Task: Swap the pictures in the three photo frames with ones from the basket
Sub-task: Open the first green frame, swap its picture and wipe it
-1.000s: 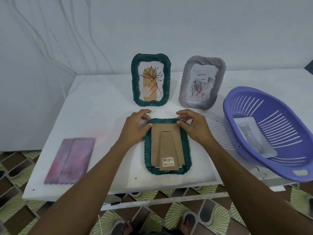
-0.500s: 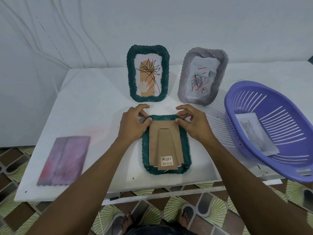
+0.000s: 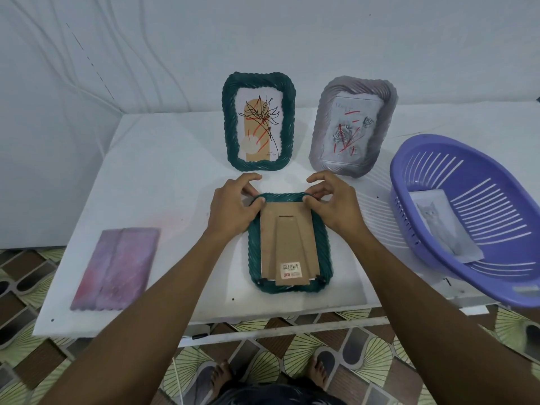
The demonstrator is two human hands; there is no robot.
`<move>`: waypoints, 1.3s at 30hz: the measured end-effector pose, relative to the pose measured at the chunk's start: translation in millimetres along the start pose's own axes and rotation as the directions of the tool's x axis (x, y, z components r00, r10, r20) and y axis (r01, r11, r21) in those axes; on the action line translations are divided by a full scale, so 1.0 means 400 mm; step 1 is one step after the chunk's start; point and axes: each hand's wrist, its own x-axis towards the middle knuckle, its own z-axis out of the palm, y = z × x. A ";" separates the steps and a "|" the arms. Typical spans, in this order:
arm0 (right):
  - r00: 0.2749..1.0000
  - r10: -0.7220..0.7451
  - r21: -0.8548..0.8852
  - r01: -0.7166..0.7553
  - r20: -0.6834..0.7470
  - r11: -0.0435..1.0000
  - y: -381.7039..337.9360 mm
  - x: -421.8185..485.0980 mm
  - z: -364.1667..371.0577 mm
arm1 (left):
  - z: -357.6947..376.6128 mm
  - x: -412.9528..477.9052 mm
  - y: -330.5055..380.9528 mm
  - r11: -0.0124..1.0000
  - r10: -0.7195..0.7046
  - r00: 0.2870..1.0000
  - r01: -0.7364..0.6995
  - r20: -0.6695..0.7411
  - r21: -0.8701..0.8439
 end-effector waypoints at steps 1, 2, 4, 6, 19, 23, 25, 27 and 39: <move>1.000 0.002 -0.005 -0.002 0.002 1.000 -0.002 0.000 0.001 | 0.000 -0.001 0.000 1.000 -0.001 1.000 0.001 -0.001 0.000; 1.000 0.003 -0.009 -0.003 0.005 1.000 -0.004 -0.002 0.002 | -0.001 -0.003 0.000 1.000 -0.004 1.000 0.004 0.001 0.000; 1.000 0.001 -0.017 -0.001 0.015 1.000 -0.009 -0.008 -0.002 | -0.003 -0.006 0.001 1.000 -0.007 1.000 0.007 0.009 -0.015; 1.000 -0.002 0.023 0.002 0.019 1.000 -0.010 -0.023 -0.014 | -0.010 -0.014 0.003 0.998 -0.005 1.000 0.006 0.017 -0.063; 0.948 -0.250 -0.138 0.279 0.198 0.950 0.040 -0.258 -0.099 | -0.089 -0.312 -0.009 0.975 0.216 0.941 -0.224 0.260 0.002; 0.914 -0.286 -0.187 0.346 0.289 0.919 0.042 -0.295 -0.109 | -0.083 -0.332 -0.009 0.963 0.262 0.932 -0.271 0.251 0.000; 0.910 -0.292 -0.201 0.357 0.294 0.912 0.041 -0.301 -0.106 | -0.079 -0.329 -0.013 0.958 0.279 0.928 -0.286 0.245 -0.008; 0.916 -0.286 -0.195 0.346 0.281 0.918 0.037 -0.302 -0.102 | -0.078 -0.325 -0.016 0.957 0.287 0.929 -0.288 0.234 -0.028; 0.908 -0.252 -0.184 0.326 0.334 0.927 0.031 -0.304 -0.105 | -0.076 -0.312 -0.020 0.947 0.319 0.907 -0.318 0.274 -0.050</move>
